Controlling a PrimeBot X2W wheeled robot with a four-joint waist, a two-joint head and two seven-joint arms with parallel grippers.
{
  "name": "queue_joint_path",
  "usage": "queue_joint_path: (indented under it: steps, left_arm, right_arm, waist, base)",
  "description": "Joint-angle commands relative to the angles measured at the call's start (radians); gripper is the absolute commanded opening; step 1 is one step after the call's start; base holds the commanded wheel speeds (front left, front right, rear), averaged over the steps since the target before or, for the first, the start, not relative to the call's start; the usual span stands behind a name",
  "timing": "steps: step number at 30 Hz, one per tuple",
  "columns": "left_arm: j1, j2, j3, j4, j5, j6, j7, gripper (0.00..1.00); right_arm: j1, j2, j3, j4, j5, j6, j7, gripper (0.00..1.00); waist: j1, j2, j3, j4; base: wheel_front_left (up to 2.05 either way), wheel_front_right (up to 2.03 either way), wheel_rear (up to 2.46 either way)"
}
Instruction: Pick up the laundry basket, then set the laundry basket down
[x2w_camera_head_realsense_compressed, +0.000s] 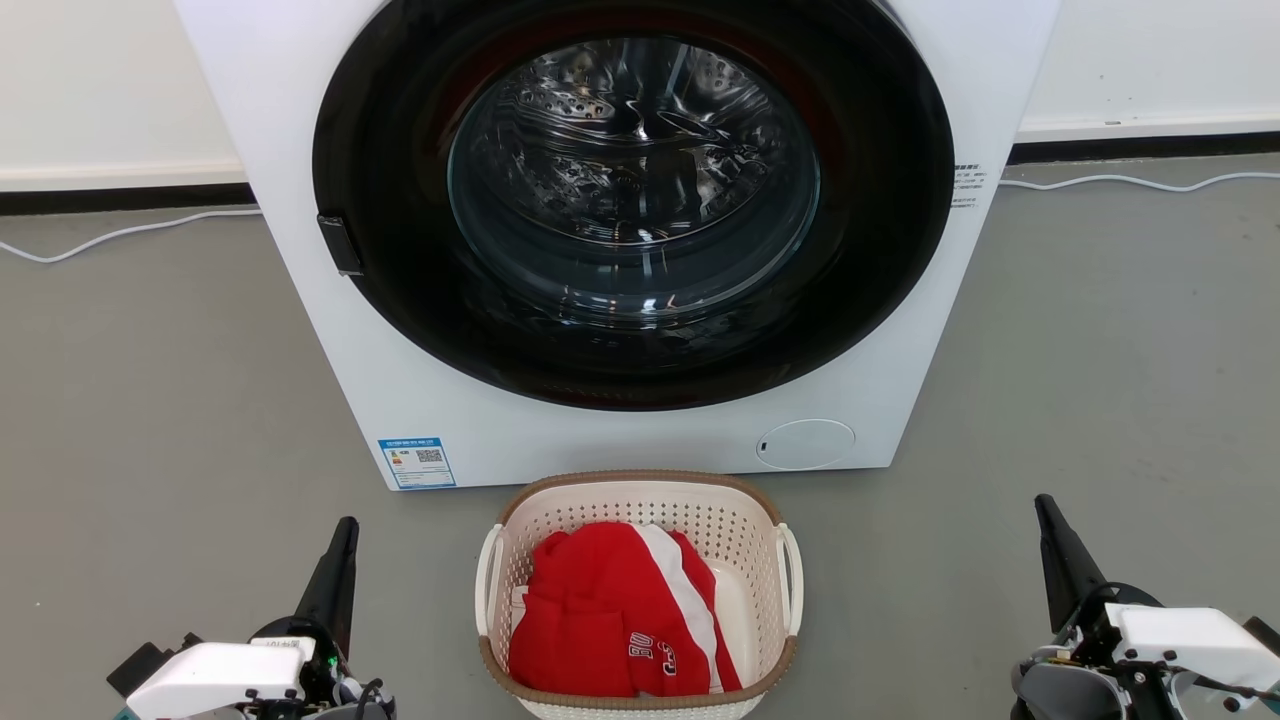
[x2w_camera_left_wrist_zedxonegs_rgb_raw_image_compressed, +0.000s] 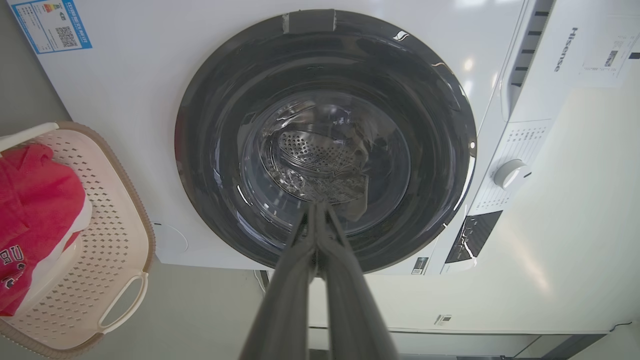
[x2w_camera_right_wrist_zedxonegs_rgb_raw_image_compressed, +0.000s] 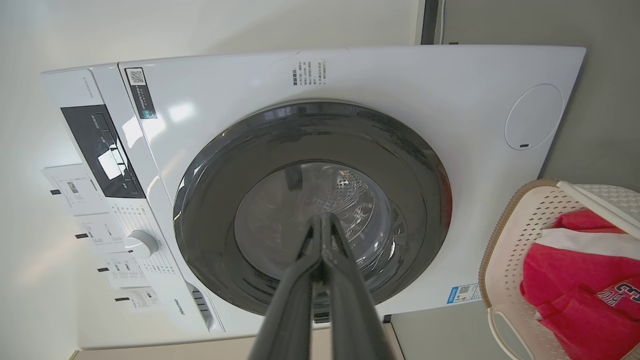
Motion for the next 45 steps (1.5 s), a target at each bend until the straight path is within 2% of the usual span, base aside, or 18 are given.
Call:
queue_joint_path:
  steps: [1, 45]
  left_arm:
    - [-0.056, 0.012, 0.03, -0.029, -0.005, -0.007, 0.006, 0.0]
    - [-0.056, 0.012, 0.03, -0.029, -0.005, -0.007, 0.006, 0.0]
  right_arm:
    - [-0.041, -0.009, 0.018, -0.028, 0.007, 0.007, 0.007, 0.0]
    - [-0.041, -0.009, 0.018, -0.028, 0.007, 0.007, 0.007, 0.0]
  waist:
    - [0.0, 0.0, 0.0, 0.0]
    - [0.0, 0.0, 0.0, 0.0]
  base:
    - [0.0, 0.0, 0.0]
    - [0.0, 0.0, 0.0]
